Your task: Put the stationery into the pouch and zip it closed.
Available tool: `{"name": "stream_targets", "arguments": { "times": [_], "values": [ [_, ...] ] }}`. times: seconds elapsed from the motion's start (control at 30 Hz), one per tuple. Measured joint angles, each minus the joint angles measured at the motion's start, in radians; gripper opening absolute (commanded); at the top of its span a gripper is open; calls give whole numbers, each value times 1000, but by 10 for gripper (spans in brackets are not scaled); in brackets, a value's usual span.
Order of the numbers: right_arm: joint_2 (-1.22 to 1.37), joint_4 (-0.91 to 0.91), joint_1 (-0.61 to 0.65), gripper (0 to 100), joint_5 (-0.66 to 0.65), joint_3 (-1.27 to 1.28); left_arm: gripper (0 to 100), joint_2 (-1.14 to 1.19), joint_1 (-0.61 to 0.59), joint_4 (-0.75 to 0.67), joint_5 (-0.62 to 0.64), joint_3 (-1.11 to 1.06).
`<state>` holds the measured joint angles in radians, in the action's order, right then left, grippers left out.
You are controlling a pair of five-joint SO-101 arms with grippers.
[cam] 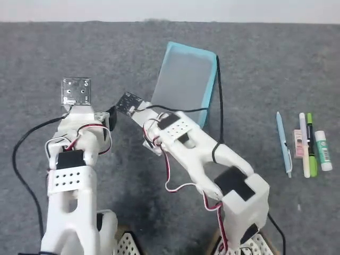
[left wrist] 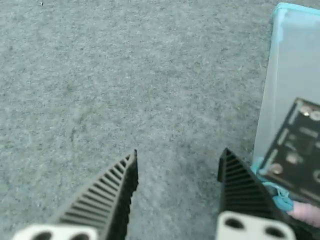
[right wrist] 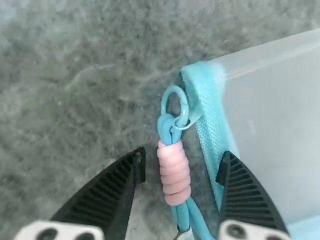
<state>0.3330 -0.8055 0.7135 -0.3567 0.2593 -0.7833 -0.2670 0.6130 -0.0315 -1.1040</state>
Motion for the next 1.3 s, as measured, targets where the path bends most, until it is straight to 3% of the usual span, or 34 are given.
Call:
{"name": "stream_targets", "arguments": {
  "times": [0.17, 0.4, 0.53, 0.83, 1.17, 1.3],
  "values": [
    [12, -106, -5, 5, -3, -54, 246, 0, 0, 0, 0, 0],
    [34, -216, -3, 68, 0, -58, 246, 0, 0, 2, 6, 0],
    [35, -218, -2, 8, -2, -68, 246, 0, 0, 2, 6, 0],
    [-8, -272, -72, 6, 25, -55, 246, 0, 0, 2, 9, 0],
    [-621, -276, -138, 6, 41, 322, 252, 0, 97, 28, -48, 0],
    [-882, -278, -144, 6, 41, 434, 303, 0, 150, 31, -69, 0]
  ]
}}
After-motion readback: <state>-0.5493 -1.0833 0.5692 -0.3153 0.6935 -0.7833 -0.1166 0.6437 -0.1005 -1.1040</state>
